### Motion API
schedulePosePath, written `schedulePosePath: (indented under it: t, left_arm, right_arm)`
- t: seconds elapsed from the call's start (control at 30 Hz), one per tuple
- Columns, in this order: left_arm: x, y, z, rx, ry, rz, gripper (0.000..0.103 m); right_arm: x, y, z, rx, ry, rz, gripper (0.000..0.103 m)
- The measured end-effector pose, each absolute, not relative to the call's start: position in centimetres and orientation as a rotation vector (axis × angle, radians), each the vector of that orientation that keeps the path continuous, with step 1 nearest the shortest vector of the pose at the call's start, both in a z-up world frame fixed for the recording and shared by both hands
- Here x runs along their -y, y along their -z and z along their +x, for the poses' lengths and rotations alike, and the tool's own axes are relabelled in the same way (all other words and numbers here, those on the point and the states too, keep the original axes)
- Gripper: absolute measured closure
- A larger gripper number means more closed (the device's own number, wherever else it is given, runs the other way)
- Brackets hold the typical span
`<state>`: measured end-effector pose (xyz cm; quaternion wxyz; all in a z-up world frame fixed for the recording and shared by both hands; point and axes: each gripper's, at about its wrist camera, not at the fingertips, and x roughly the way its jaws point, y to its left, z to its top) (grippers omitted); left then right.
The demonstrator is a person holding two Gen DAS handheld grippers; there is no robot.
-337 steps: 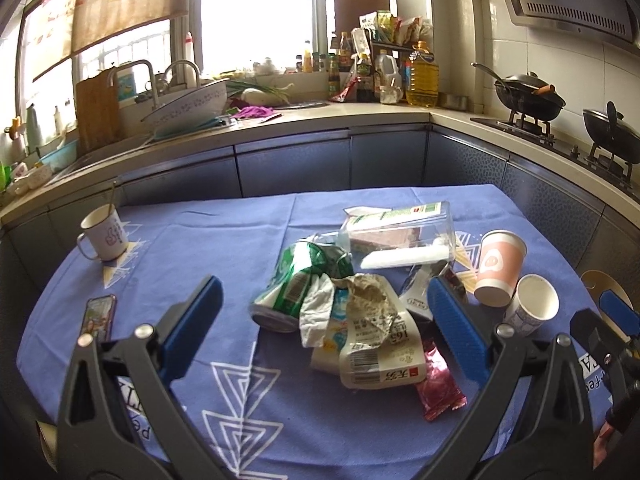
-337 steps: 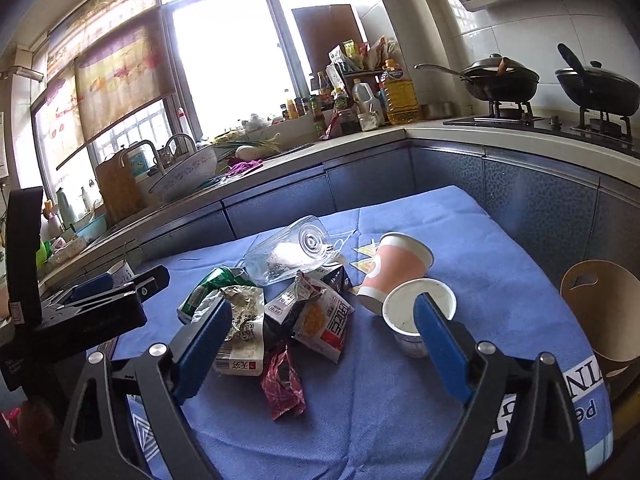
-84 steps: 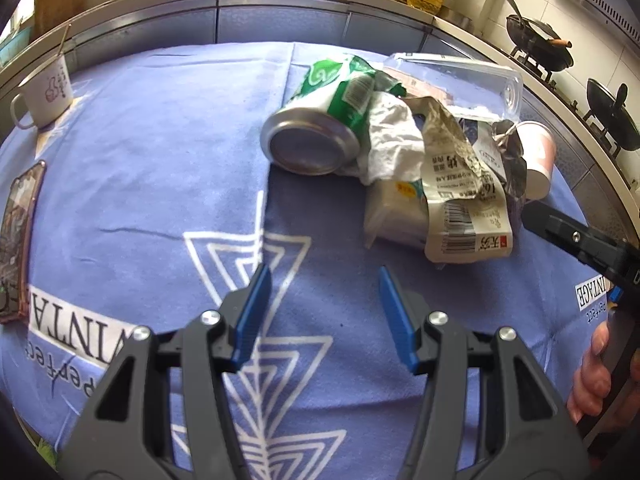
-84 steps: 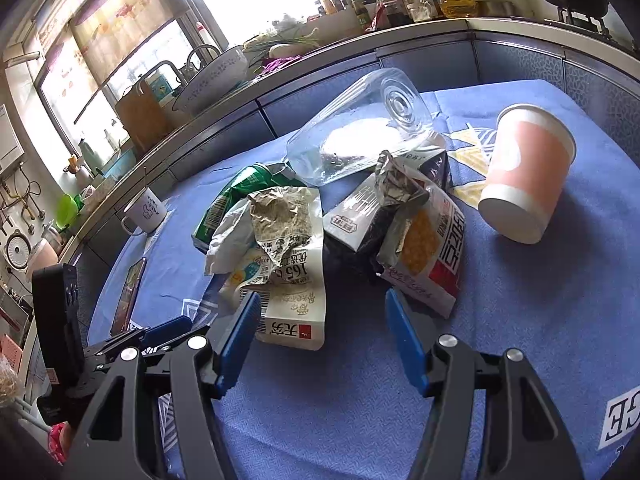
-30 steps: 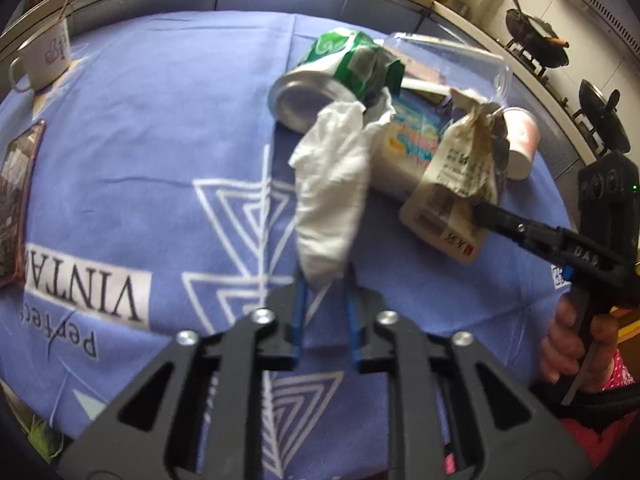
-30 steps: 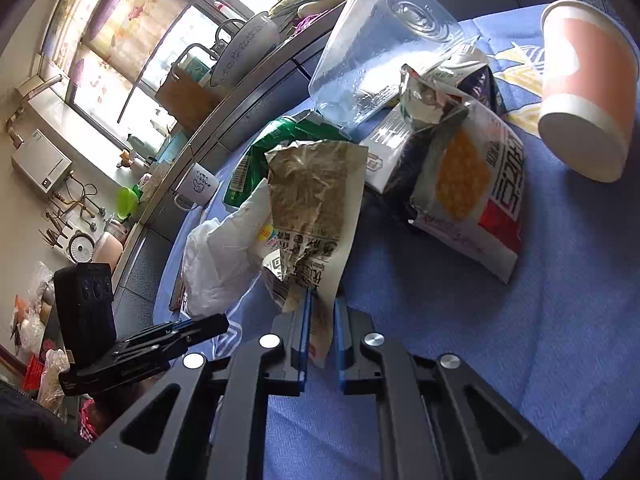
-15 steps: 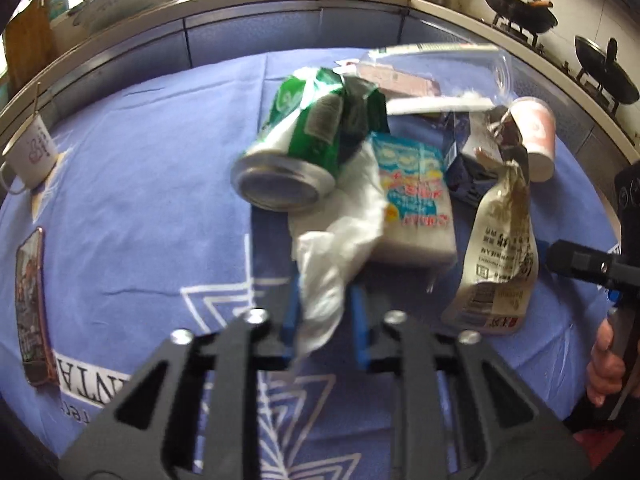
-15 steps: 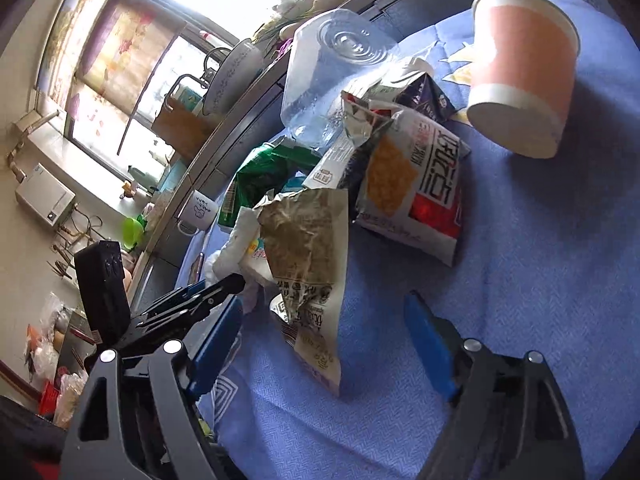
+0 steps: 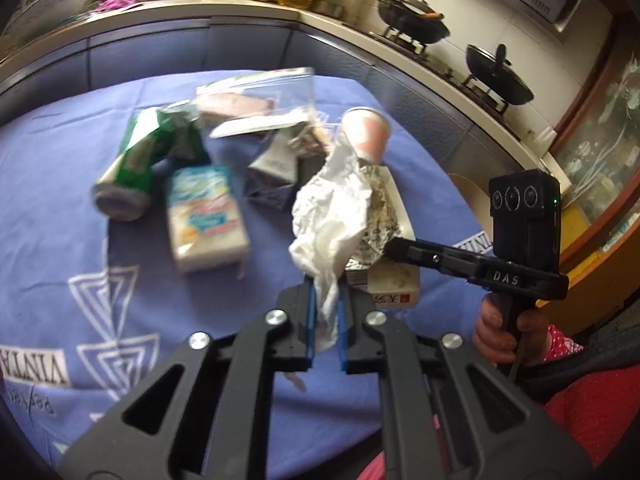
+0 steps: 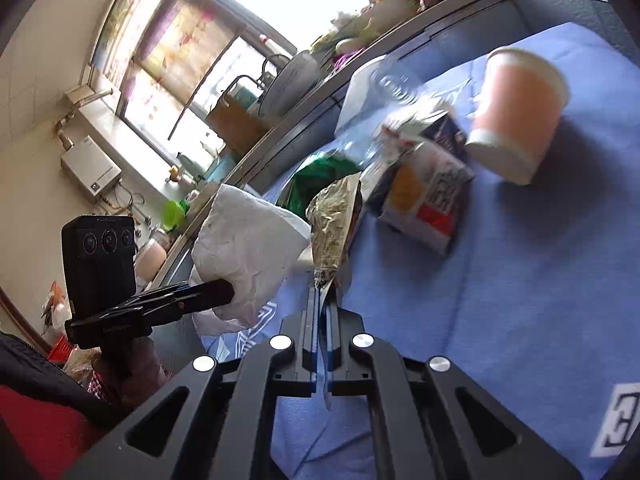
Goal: Collect trash
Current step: 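Carry the tissue and wrapper to the wooden bin and release both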
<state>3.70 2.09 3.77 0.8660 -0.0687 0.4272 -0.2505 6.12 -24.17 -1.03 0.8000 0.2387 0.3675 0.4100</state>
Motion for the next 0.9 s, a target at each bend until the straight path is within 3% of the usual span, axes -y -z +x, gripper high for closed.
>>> schedulePosePath:
  t: [0.37,0.5,0.7,0.73,0.8,0.9]
  left_arm:
    - [23.3,-3.2,13.8,-0.958,0.922,0.018,0.095]
    - [31.6,-1.9,16.4,-0.980,0.978,0.064,0.095]
    - [38.4,1.3,18.2,-1.041,0.973,0.109,0.093]
    - [39.4,1.9,18.4,-1.056,0.958,0.130,0.091]
    - [40.8,3.1,18.6,-1.096,0.913,0.185,0.068]
    - [40.8,3.8,18.4,-1.093,0.866,0.222,0.050]
  right_arm:
    - [46.5,-0.2,3.7,-0.524,-0.235,0.655,0.101]
    - [52.1,2.1,3.6,-0.533,-0.028,0.630,0.101]
    - [54.2,5.7,3.8,-0.613,0.096,0.591,0.101]
    - [54.6,6.0,3.5,-0.627,0.099,0.595,0.101]
    - [55.0,6.8,3.4,-0.640,0.110,0.627,0.100]
    - [55.6,7.6,2.9,-0.632,0.119,0.690,0.097]
